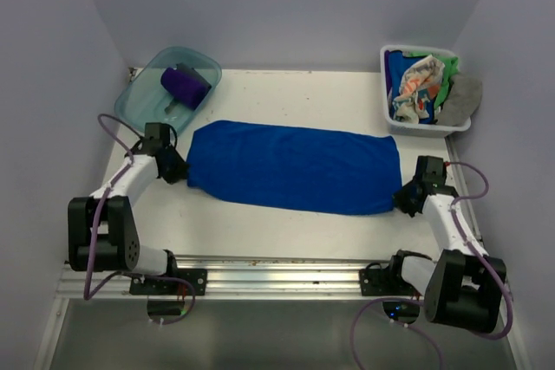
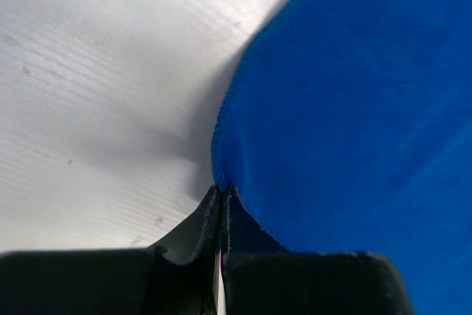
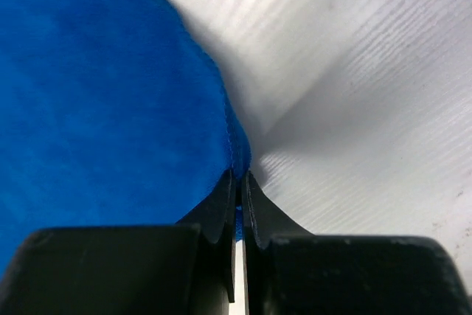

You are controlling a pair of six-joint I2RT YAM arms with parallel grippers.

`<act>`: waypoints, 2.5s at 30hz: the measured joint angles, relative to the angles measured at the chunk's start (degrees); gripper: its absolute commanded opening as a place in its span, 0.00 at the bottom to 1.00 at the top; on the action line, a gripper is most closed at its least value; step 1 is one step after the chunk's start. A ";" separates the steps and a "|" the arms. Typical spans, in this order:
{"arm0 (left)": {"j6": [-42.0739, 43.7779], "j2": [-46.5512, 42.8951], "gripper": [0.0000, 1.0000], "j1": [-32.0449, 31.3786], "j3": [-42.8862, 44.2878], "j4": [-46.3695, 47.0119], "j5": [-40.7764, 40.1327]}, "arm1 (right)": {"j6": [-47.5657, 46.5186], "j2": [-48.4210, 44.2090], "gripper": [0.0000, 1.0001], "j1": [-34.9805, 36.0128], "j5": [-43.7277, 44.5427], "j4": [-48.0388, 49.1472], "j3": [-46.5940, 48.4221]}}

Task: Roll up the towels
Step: Fold the towel

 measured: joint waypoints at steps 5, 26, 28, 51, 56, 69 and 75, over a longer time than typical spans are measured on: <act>0.13 -6.01 0.00 0.02 8.72 -2.67 1.51 | -1.57 -3.74 0.00 0.04 -1.18 -3.56 9.86; 3.10 -21.86 0.00 0.90 41.03 -8.96 4.50 | -6.67 -16.33 0.00 0.04 -2.34 -13.27 47.10; 3.65 -24.41 0.00 0.92 41.55 -10.08 4.09 | -7.37 -18.23 0.00 0.04 -2.16 -14.97 49.11; 6.01 -44.46 0.00 1.03 32.54 -21.94 -12.22 | -11.13 -35.76 0.00 13.29 13.25 -27.28 44.54; 3.43 -38.47 0.00 1.03 15.54 -19.61 -11.08 | -9.42 -29.44 0.00 13.40 13.18 -22.75 27.21; 0.90 8.70 0.00 1.09 21.70 -7.39 -9.55 | -7.89 23.63 0.00 13.55 13.81 1.64 30.93; 0.87 16.61 0.00 1.18 31.39 -5.75 -9.53 | -8.20 31.19 0.00 13.55 13.75 4.79 40.59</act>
